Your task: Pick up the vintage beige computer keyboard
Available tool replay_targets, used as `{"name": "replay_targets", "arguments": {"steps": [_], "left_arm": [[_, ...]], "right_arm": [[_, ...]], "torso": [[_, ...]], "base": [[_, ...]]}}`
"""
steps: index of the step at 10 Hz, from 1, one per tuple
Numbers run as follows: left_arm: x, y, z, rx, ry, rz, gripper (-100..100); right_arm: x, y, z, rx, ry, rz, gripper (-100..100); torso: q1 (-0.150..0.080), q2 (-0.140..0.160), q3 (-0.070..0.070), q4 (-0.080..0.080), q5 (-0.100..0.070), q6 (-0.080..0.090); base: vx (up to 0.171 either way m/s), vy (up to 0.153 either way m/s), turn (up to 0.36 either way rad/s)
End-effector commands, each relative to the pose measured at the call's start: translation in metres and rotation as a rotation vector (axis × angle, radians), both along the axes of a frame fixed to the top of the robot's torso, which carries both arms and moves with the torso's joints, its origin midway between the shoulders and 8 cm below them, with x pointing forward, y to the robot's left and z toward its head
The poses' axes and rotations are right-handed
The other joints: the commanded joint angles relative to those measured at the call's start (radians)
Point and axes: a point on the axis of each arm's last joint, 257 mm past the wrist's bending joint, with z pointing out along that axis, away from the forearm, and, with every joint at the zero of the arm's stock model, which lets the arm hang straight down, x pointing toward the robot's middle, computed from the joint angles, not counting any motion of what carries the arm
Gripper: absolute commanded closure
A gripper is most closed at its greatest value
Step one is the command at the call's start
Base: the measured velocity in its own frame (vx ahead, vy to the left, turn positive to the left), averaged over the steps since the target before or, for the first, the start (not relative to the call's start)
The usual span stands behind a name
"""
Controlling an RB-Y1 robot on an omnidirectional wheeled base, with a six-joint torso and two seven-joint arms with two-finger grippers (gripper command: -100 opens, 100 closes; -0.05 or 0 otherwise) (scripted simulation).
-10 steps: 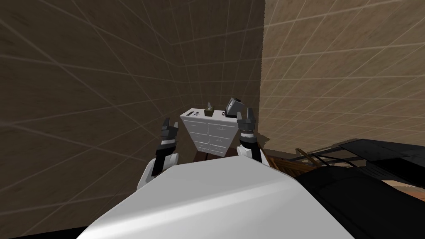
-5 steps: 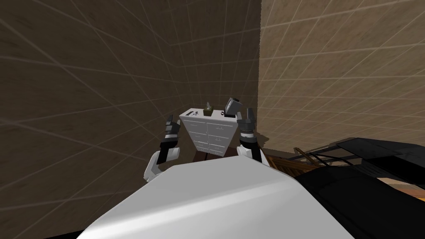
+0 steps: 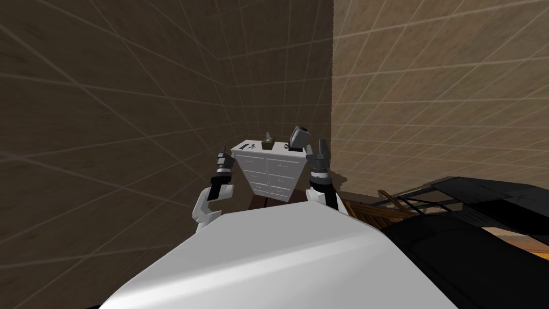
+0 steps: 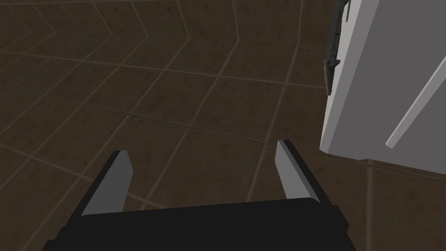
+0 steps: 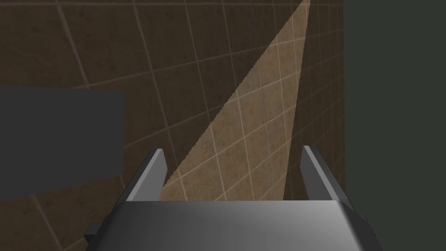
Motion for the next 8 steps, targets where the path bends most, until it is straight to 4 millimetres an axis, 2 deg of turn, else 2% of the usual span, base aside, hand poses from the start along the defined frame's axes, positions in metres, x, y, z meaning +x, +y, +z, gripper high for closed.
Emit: {"name": "replay_targets", "arguments": {"steps": [1, 3, 4, 6, 7, 8], "left_arm": [[0.017, 0.003, -0.006, -0.027, 0.036, 0.000, -100], [0.025, -0.001, 0.004, -0.034, 0.030, -0.002, -100], [0.040, 0.006, -0.005, -0.061, 0.072, 0.005, -100], [0.046, 0.003, 0.006, -0.065, 0.059, 0.000, -100], [0.061, 0.011, -0.004, -0.096, 0.103, 0.011, -100], [0.066, 0.007, 0.007, -0.100, 0.092, 0.006, -100]], "right_arm": [[0.000, 0.000, 0.000, 0.000, 0.000, 0.000, 0], [0.000, 0.000, 0.000, 0.000, 0.000, 0.000, 0], [0.000, 0.000, 0.000, 0.000, 0.000, 0.000, 0], [0.000, 0.000, 0.000, 0.000, 0.000, 0.000, 0], [0.000, 0.000, 0.000, 0.000, 0.000, 0.000, 0], [0.000, 0.000, 0.000, 0.000, 0.000, 0.000, 0]], "torso": [[0.000, 0.000, 0.000, 0.000, 0.000, 0.000], [0.000, 0.000, 0.000, 0.000, 0.000, 0.000], [0.000, 0.000, 0.000, 0.000, 0.000, 0.000], [0.000, 0.000, 0.000, 0.000, 0.000, 0.000], [0.001, 0.000, 0.000, 0.000, 0.000, 0.000], [0.001, 0.000, 0.000, 0.000, 0.000, 0.000]], "base": [[-0.018, -0.017, -0.018], [-0.010, -0.009, -0.002], [-0.010, -0.007, -0.014], [-0.006, -0.004, -0.007], [-0.009, -0.004, -0.015], [-0.009, -0.004, -0.011]]}}
